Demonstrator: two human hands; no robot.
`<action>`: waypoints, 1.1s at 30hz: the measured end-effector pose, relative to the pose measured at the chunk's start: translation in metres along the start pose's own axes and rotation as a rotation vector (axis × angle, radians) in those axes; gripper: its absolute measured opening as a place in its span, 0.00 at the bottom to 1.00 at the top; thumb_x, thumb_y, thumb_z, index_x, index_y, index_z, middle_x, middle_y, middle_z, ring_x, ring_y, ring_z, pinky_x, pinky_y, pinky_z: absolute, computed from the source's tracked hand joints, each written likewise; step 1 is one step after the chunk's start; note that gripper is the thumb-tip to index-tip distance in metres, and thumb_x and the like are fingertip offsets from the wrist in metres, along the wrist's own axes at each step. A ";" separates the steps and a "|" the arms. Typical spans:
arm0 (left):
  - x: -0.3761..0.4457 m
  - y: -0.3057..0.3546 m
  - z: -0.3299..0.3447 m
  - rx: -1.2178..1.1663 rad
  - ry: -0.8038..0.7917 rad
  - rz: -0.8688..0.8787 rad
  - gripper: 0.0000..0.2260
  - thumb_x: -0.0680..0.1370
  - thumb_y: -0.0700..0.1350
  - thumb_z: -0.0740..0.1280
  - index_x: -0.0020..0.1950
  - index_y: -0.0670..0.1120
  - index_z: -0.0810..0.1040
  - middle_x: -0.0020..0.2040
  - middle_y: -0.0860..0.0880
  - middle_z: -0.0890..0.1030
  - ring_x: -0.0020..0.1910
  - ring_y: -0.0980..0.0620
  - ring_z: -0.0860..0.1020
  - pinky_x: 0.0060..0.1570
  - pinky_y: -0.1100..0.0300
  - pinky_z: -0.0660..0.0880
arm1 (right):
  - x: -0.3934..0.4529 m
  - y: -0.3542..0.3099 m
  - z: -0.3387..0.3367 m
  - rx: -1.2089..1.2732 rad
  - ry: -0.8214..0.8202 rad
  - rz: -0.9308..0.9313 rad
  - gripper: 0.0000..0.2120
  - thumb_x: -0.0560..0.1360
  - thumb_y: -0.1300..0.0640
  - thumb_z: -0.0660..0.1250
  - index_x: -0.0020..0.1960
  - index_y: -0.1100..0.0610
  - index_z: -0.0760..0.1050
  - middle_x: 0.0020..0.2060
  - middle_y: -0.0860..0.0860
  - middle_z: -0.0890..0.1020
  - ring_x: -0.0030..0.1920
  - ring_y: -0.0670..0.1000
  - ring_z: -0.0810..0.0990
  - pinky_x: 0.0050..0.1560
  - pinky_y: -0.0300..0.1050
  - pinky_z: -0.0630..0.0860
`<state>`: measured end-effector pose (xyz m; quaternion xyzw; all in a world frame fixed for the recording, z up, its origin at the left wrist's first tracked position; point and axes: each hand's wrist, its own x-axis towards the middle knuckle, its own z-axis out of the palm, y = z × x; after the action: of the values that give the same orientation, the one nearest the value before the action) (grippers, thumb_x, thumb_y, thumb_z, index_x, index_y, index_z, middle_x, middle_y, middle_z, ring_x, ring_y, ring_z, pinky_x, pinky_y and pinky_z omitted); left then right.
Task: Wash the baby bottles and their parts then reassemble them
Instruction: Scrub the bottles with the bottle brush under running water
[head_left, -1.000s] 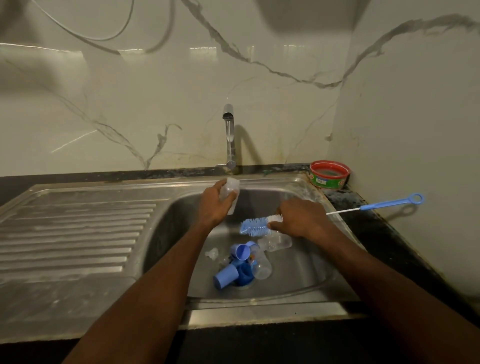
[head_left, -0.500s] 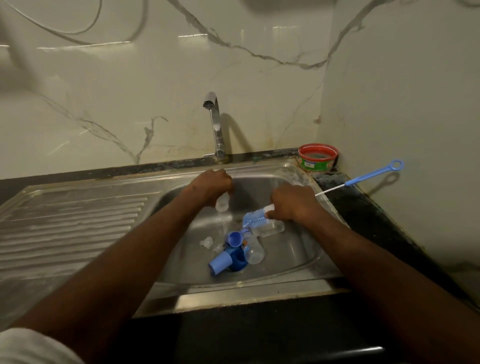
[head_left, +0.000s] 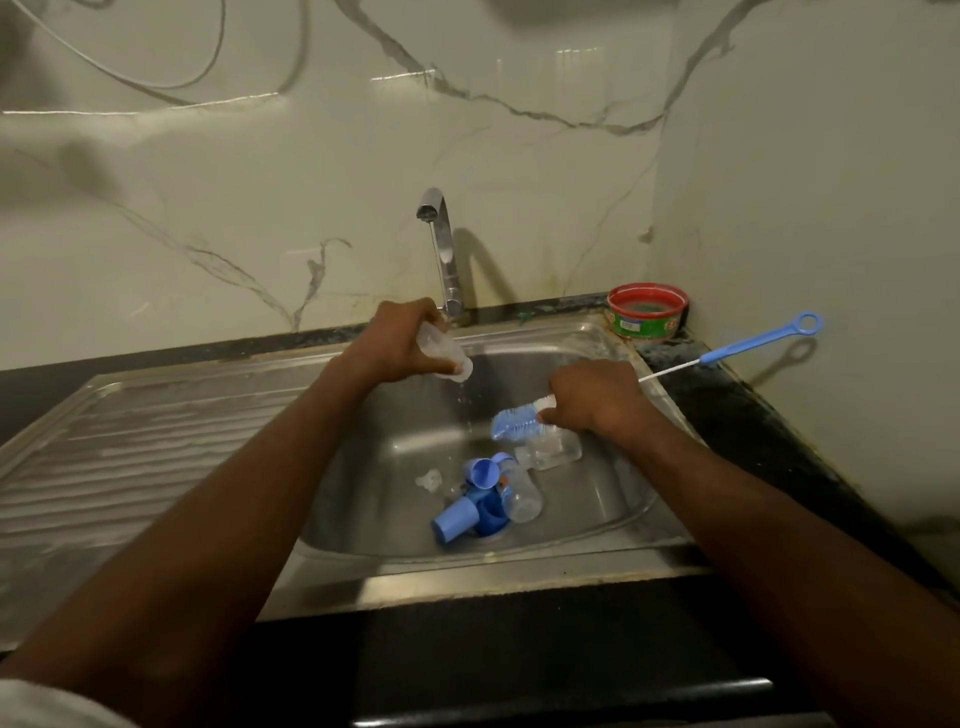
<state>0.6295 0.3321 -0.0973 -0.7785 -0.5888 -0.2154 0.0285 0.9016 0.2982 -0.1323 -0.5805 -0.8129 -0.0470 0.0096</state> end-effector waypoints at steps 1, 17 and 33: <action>-0.006 0.001 -0.001 -0.055 0.061 -0.004 0.26 0.64 0.60 0.82 0.55 0.51 0.78 0.52 0.51 0.81 0.48 0.52 0.76 0.42 0.65 0.69 | 0.001 -0.001 0.000 0.008 0.023 -0.001 0.21 0.77 0.37 0.65 0.63 0.49 0.77 0.60 0.51 0.80 0.60 0.55 0.79 0.55 0.51 0.71; -0.080 -0.025 0.055 -0.136 0.074 -0.385 0.37 0.60 0.50 0.86 0.65 0.46 0.75 0.62 0.45 0.79 0.60 0.47 0.77 0.56 0.60 0.71 | -0.001 -0.037 0.009 -0.001 0.067 -0.026 0.15 0.80 0.47 0.64 0.64 0.51 0.77 0.59 0.52 0.81 0.57 0.54 0.80 0.48 0.46 0.70; -0.076 -0.016 0.036 -0.322 0.480 -0.322 0.32 0.69 0.55 0.79 0.68 0.46 0.74 0.63 0.47 0.80 0.60 0.49 0.79 0.58 0.55 0.78 | 0.004 -0.044 0.002 0.054 0.376 0.047 0.14 0.82 0.44 0.60 0.61 0.51 0.75 0.52 0.54 0.82 0.49 0.56 0.81 0.40 0.48 0.69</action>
<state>0.6094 0.2790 -0.1613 -0.5970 -0.6391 -0.4848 0.0087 0.8590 0.2876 -0.1368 -0.5797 -0.7840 -0.1329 0.1781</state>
